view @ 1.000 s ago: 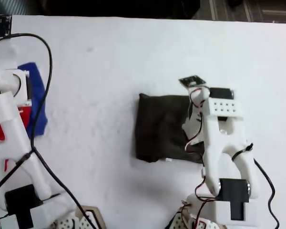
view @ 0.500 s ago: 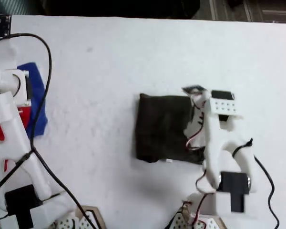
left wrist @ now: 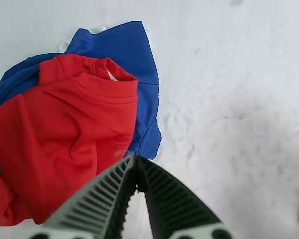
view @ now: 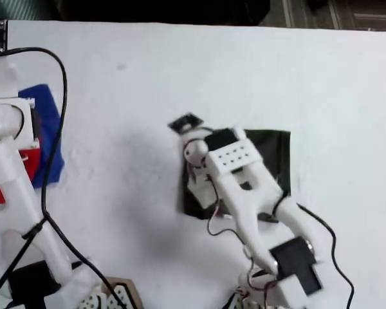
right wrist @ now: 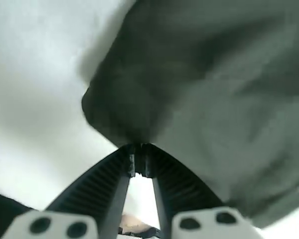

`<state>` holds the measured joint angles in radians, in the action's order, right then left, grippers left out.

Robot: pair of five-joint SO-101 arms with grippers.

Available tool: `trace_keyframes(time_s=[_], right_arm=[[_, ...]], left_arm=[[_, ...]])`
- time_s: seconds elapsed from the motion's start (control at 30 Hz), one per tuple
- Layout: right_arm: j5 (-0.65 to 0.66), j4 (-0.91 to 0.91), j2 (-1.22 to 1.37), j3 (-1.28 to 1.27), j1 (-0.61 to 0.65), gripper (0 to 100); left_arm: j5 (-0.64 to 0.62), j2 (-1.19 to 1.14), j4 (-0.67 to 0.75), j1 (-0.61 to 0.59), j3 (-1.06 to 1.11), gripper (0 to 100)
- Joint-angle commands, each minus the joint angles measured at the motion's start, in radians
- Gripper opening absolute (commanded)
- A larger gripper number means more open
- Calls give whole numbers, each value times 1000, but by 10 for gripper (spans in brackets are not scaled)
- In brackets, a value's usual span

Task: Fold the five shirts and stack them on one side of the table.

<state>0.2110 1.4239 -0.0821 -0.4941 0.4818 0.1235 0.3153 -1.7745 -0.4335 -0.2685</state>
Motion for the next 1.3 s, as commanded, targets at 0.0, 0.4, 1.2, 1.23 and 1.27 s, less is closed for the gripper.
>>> trace_keyframes(time_s=[0.0, 0.4, 1.2, 1.23, 1.27], right_arm=[[-6, -71, 74, -51, -7, 18], [-8, 68, -13, 250, 5, 18], [-6, -302, 423, 540, -74, 18], [-6, -254, 389, 571, -65, 18], [-6, -214, 355, 594, -58, 18]], left_arm=[[-2, 39, -5, -8, -5, 23], [-2, 33, -2, -7, -5, 23], [-2, 30, 2, -4, -5, 23], [-2, 30, 2, -4, -5, 23], [-2, 30, 3, -4, -5, 23]])
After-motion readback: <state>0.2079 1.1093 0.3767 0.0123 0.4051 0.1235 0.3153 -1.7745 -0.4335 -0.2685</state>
